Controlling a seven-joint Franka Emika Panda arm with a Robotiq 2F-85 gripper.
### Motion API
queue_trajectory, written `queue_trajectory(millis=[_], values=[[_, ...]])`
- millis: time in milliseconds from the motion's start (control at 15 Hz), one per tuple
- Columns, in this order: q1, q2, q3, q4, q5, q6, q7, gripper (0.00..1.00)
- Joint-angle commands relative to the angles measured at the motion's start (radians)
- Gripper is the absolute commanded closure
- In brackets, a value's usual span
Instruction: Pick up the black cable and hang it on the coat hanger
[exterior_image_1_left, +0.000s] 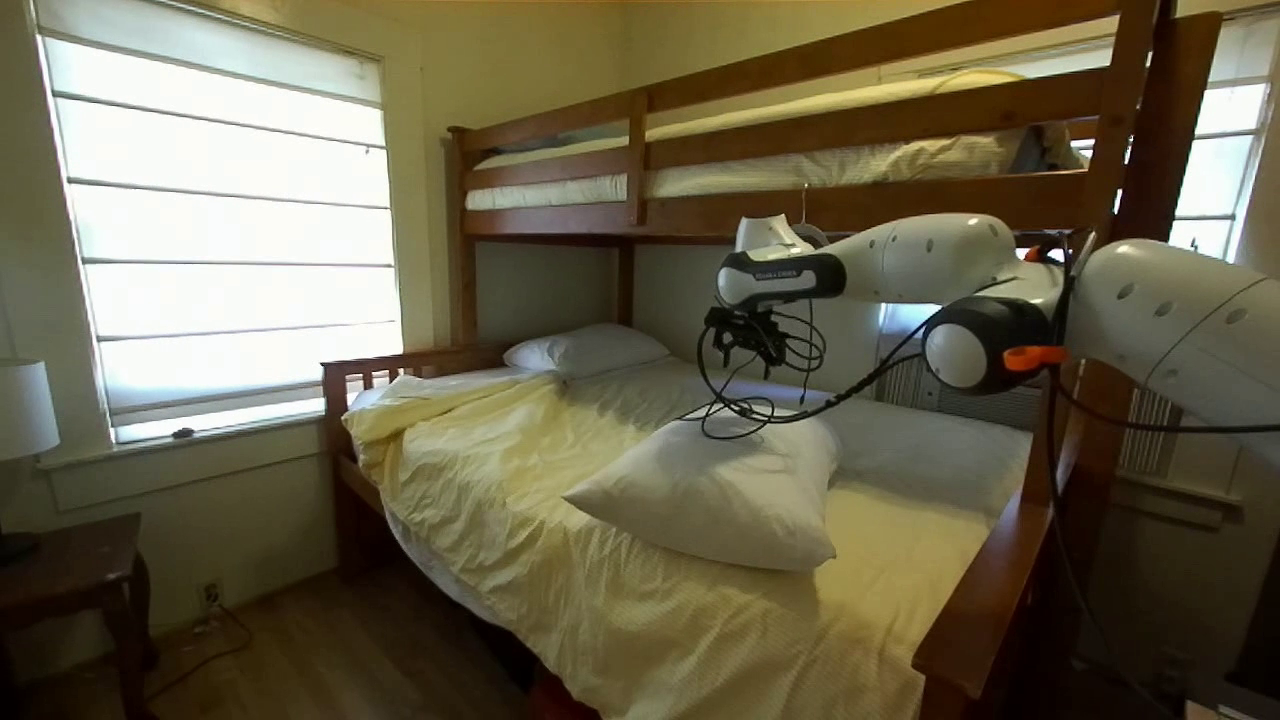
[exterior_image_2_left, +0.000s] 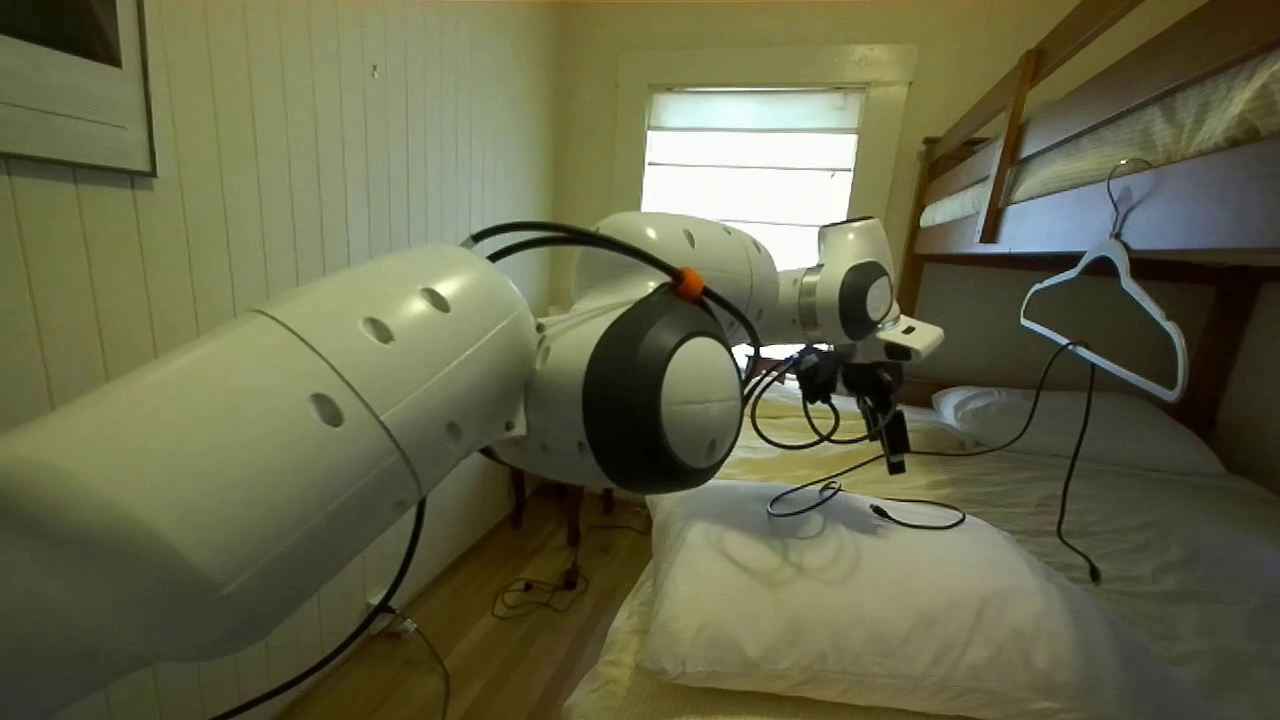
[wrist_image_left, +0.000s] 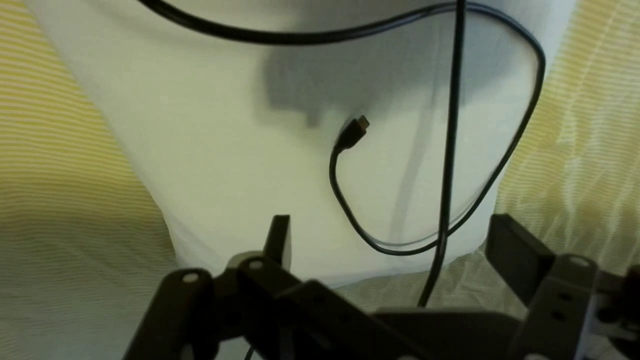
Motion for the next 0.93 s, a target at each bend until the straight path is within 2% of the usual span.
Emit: queue_trajectory(millis=[0,400,467,533,800,867], values=[[-0.027,0.053,0.03,0.06,0.033,0.012,0.016,0.0],[-0.022,0.079,0.003,0.088,-0.001,0.024,0.06,0.0],[-0.038,0.11,0.023,0.149,-0.026,-0.008,0.069,0.0],[-0.035,0.114,0.016,0.158,-0.036,-0.016,0.085,0.0],[0.0,0.18,-0.069,0.227,-0.156,0.033,0.271,0.0],[0.027,0.137,-0.091,0.127,-0.197,0.079,0.303,0.0]])
